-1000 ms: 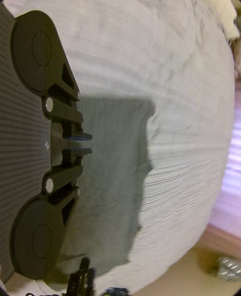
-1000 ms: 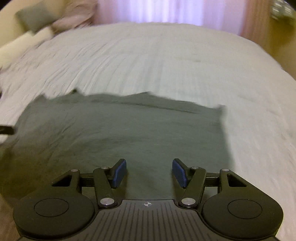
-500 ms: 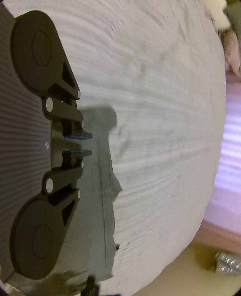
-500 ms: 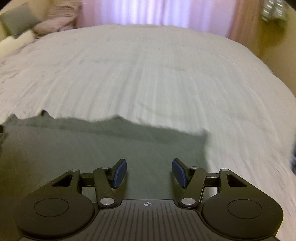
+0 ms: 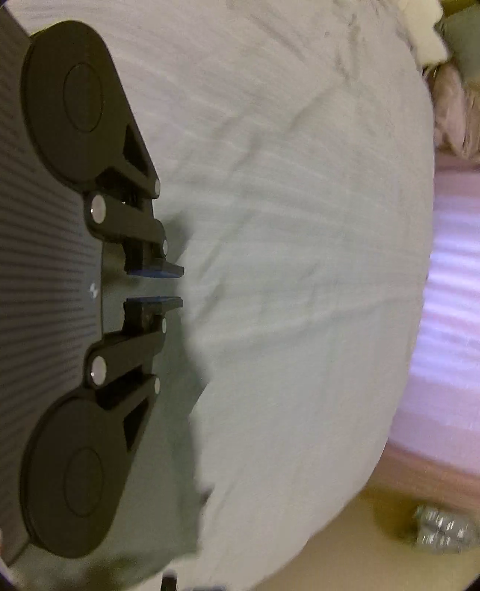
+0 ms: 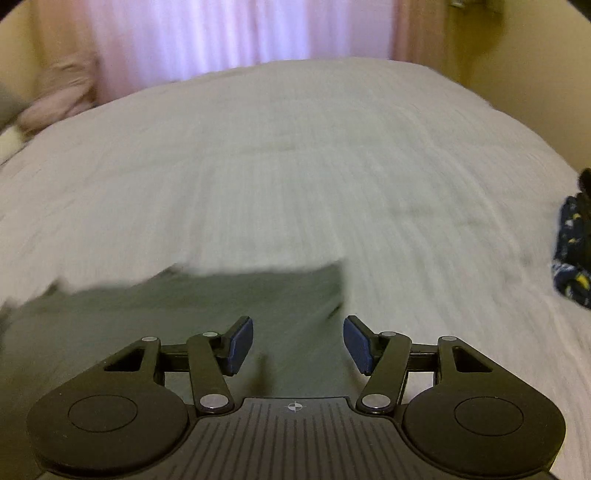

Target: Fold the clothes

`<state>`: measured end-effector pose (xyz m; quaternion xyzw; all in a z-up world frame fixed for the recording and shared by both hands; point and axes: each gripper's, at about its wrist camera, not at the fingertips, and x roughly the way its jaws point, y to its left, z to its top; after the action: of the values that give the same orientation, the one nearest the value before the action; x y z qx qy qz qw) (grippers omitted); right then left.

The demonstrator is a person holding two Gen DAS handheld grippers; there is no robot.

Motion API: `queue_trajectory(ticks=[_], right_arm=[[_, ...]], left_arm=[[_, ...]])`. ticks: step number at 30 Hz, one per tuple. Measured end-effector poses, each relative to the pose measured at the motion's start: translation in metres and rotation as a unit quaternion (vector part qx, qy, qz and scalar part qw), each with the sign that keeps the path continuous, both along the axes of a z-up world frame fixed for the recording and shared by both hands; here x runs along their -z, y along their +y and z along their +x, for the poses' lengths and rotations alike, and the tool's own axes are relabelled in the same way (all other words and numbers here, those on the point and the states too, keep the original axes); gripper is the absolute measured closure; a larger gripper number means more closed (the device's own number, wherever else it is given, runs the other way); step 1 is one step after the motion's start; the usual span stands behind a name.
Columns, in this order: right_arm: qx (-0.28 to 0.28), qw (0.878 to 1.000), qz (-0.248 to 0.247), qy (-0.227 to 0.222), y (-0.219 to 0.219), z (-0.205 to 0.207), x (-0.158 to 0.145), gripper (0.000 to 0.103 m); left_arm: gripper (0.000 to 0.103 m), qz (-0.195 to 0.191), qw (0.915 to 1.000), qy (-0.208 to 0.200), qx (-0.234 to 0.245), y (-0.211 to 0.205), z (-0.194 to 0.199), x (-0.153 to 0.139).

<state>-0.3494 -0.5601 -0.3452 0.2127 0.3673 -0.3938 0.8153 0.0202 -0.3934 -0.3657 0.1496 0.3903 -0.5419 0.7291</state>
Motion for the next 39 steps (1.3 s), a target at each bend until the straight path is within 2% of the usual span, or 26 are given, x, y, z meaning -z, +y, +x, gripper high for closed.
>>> queue_trajectory(ticks=[1,4,7,11,14,19,27,29,34,39], right_arm=[[-0.021,1.0,0.0,0.006,0.019,0.003,0.002,0.044],[-0.047,0.998,-0.002,0.046,0.069,-0.005,0.013,0.044],[-0.024,0.996,0.003,0.084,0.099,-0.038,0.024,0.044],[0.04,0.993,0.056,0.093,0.117,-0.098,0.031,0.044],[0.079,0.987,0.11,0.081,0.119,-0.125,0.016,0.044],[0.053,0.986,0.158,0.027,0.151,-0.153,-0.043,0.044],[0.001,0.988,0.154,-0.011,0.2,-0.159,-0.107,0.044],[-0.003,0.988,0.152,-0.016,0.207,-0.161,-0.12,0.044],[-0.007,0.989,0.146,-0.012,0.216,-0.16,-0.141,0.044],[-0.005,0.99,0.138,0.001,0.22,-0.15,-0.154,0.044]], left_arm=[[0.097,0.004,0.9999,0.01,0.007,0.011,-0.013,-0.002],[0.097,0.032,0.9992,0.012,-0.019,0.041,-0.03,-0.012],[0.097,0.061,0.997,0.014,-0.046,0.072,-0.047,-0.021],[0.099,0.099,0.9916,0.017,-0.081,0.113,-0.07,-0.034],[0.098,0.127,0.9858,0.02,-0.108,0.144,-0.087,-0.044],[0.096,0.172,0.9736,0.022,-0.148,0.193,-0.117,-0.062],[0.083,0.16,0.9789,0.0,-0.127,0.213,-0.193,-0.145],[0.076,0.158,0.9797,-0.01,-0.123,0.218,-0.208,-0.163],[0.073,0.147,0.982,-0.019,-0.117,0.227,-0.232,-0.195],[0.07,0.149,0.9836,-0.028,-0.097,0.225,-0.238,-0.209]])
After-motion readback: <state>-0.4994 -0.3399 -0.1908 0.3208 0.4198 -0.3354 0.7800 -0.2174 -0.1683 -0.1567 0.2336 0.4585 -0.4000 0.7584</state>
